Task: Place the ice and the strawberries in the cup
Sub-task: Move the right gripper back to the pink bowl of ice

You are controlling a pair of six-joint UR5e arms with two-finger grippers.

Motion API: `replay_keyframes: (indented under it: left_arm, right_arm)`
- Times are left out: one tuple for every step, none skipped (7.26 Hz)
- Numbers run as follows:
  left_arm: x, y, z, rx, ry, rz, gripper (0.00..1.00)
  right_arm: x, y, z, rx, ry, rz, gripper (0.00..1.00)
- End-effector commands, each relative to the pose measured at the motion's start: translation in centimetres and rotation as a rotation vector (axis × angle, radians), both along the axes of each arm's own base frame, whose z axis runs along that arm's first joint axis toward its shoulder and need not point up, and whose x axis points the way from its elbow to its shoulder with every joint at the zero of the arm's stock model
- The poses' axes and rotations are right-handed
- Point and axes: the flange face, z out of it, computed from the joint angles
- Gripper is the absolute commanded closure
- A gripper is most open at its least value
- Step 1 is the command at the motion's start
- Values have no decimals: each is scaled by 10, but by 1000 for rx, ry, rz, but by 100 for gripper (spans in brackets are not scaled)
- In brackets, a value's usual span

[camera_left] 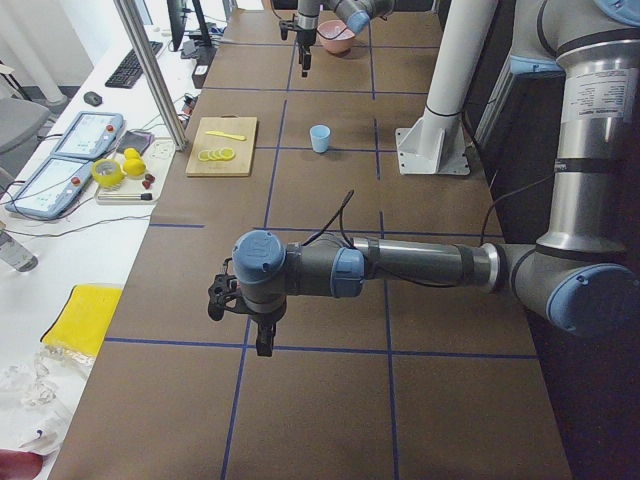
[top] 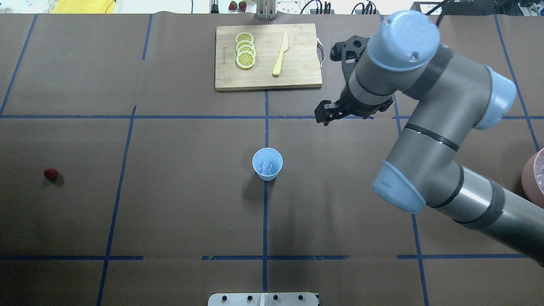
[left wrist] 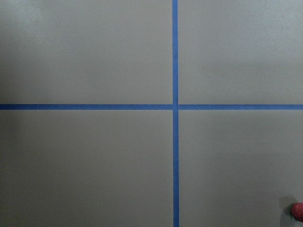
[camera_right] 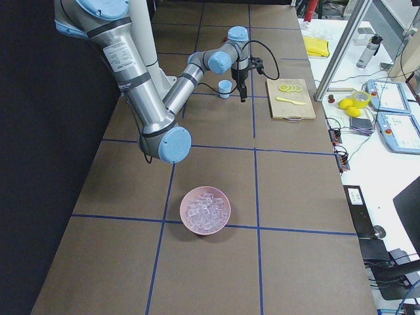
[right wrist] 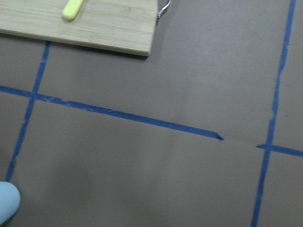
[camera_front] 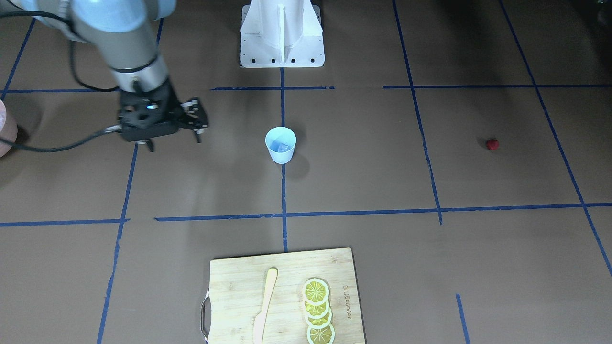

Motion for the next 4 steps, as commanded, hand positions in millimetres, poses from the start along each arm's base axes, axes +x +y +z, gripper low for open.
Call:
replay_keyframes:
  left_arm:
    - [0, -2, -5, 9, -2, 0, 0]
    - [0, -3, -8, 20, -4, 3, 0]
    - [0, 0, -13, 29, -6, 3, 0]
    - [0, 3, -15, 32, -7, 3, 0]
  right_arm:
    - [106, -10, 65, 12, -1, -62, 0]
    - [150, -4, 104, 51, 41, -106, 0]
    - [185, 10, 140, 47, 67, -134, 0]
    - [217, 16, 168, 53, 71, -166, 0]
